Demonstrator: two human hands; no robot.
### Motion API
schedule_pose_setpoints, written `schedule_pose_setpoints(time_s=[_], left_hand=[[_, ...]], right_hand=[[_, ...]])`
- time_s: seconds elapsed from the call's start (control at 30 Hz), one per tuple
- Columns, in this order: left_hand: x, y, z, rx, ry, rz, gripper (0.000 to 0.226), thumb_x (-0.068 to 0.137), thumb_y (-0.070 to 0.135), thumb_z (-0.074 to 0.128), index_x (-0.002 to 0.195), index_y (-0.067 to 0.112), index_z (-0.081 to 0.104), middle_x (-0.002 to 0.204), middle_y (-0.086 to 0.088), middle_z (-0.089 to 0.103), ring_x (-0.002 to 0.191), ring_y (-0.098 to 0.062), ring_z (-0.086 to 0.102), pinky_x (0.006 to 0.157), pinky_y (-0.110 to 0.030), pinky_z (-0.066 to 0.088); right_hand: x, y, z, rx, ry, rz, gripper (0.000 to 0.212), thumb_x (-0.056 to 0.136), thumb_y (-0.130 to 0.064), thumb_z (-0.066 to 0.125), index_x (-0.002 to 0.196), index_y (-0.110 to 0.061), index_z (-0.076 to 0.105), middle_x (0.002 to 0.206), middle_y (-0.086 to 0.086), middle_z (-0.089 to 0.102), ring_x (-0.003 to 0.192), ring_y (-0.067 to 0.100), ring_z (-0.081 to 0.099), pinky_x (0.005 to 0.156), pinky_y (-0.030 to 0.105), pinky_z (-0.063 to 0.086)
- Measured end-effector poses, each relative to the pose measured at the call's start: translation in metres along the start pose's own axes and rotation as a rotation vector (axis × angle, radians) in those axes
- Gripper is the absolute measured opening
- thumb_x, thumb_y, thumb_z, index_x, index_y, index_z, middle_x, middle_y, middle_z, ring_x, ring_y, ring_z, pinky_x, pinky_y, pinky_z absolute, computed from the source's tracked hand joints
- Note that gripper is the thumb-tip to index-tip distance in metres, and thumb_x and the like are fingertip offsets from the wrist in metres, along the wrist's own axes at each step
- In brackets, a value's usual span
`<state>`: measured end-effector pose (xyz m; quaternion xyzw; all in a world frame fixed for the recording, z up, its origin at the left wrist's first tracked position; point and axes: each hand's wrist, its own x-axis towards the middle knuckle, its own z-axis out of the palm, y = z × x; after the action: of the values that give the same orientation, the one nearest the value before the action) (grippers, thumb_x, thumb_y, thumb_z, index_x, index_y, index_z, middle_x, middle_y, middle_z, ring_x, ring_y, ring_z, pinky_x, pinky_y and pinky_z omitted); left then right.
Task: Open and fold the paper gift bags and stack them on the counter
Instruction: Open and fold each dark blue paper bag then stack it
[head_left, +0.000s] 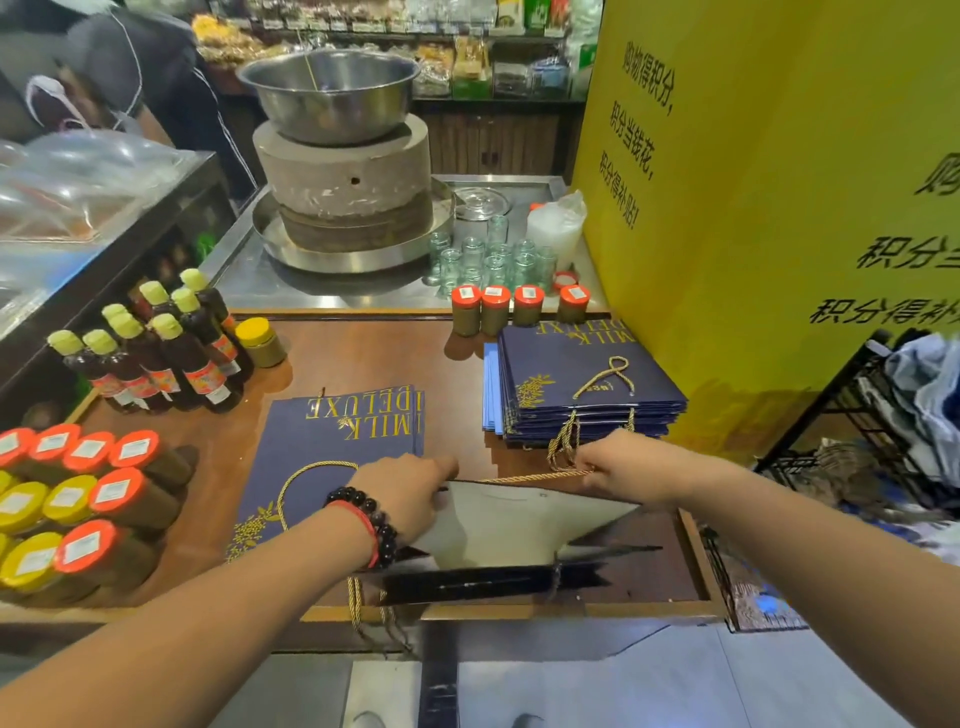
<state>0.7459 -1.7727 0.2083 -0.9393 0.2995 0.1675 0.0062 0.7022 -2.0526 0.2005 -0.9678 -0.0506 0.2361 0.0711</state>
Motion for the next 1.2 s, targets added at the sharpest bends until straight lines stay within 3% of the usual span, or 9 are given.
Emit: schedule_pose_setpoints(time_s=[0.13,0.23,0.43,0.5,0.6,0.77,0.9,1.1,1.2], left_hand=[[0.008,-0.008,-0.003,-0.121,0.074,0.134,0.045,0.097,0.015,0.046,0.137,0.034,0.039,0.132,0.007,0.053,0.117,-0.018,0.053,0.091,-0.037,0.051],[0.014,-0.011,-0.007,-0.058,0.118,0.290,0.046,0.094,0.010,0.042,0.136,0.030,0.045,0.128,0.007,0.051,0.119,-0.016,0.048,0.091,-0.034,0.047],[0.022,-0.012,-0.012,-0.003,0.078,0.344,0.036,0.101,0.041,0.035,0.124,0.025,0.058,0.118,0.007,0.055,0.110,-0.013,0.050,0.091,-0.036,0.047],[0.024,-0.011,-0.013,0.007,0.060,0.343,0.040,0.101,0.045,0.031,0.121,0.024,0.059,0.116,0.007,0.055,0.108,-0.012,0.050,0.091,-0.035,0.047],[0.026,-0.011,-0.013,0.014,0.065,0.343,0.042,0.101,0.046,0.030,0.120,0.024,0.060,0.118,0.007,0.055,0.108,-0.012,0.051,0.090,-0.035,0.047],[0.034,0.005,-0.021,-0.039,0.164,0.404,0.032,0.099,0.022,0.042,0.127,0.027,0.054,0.119,0.006,0.056,0.110,-0.015,0.051,0.087,-0.039,0.050],[0.043,0.029,-0.023,-0.025,0.150,0.391,0.027,0.098,0.022,0.041,0.117,0.028,0.059,0.106,0.006,0.061,0.098,-0.017,0.058,0.078,-0.038,0.054],[0.052,0.046,-0.023,-0.075,0.146,0.371,0.020,0.096,0.028,0.048,0.109,0.025,0.062,0.104,0.004,0.063,0.095,-0.020,0.059,0.077,-0.038,0.053],[0.052,0.045,-0.023,-0.078,0.117,0.392,0.020,0.096,0.027,0.048,0.109,0.024,0.063,0.106,0.002,0.063,0.096,-0.020,0.058,0.076,-0.036,0.052]], right_hand=[[-0.005,0.036,0.004,-0.038,0.034,0.146,0.018,0.094,-0.025,0.053,0.078,-0.017,0.056,0.080,-0.001,0.060,0.076,0.020,0.057,0.072,0.038,0.050],[-0.008,0.060,0.013,-0.086,0.021,0.247,0.024,0.095,-0.026,0.051,0.073,-0.016,0.052,0.079,0.004,0.060,0.075,0.023,0.055,0.072,0.037,0.048],[-0.023,0.084,0.027,-0.005,0.010,0.453,0.037,0.098,-0.027,0.052,0.063,-0.022,0.040,0.069,-0.003,0.048,0.076,0.022,0.052,0.061,0.027,0.039],[-0.025,0.088,0.029,0.142,0.067,0.516,0.035,0.098,-0.027,0.055,0.065,-0.019,0.047,0.069,0.001,0.056,0.071,0.022,0.060,0.061,0.028,0.046],[-0.023,0.082,0.022,0.667,0.218,0.550,0.028,0.097,-0.016,0.055,0.070,-0.009,0.053,0.060,0.010,0.061,0.051,0.022,0.060,0.051,0.029,0.052],[-0.013,0.022,-0.013,1.223,0.313,0.301,0.005,0.095,0.001,0.056,0.090,-0.001,0.056,0.068,0.014,0.057,0.057,0.018,0.055,0.052,0.023,0.051],[-0.003,-0.014,-0.023,1.181,0.186,0.114,0.015,0.084,0.008,0.063,0.094,-0.002,0.058,0.064,0.017,0.060,0.057,0.023,0.051,0.053,0.026,0.045],[0.009,-0.028,-0.025,0.775,0.141,0.123,0.023,0.088,-0.005,0.066,0.094,-0.028,0.066,0.091,-0.002,0.068,0.083,0.015,0.063,0.072,0.025,0.049],[0.009,-0.027,-0.023,0.723,0.132,0.118,0.026,0.087,-0.003,0.066,0.095,-0.028,0.067,0.094,-0.002,0.067,0.086,0.014,0.061,0.074,0.026,0.050]])
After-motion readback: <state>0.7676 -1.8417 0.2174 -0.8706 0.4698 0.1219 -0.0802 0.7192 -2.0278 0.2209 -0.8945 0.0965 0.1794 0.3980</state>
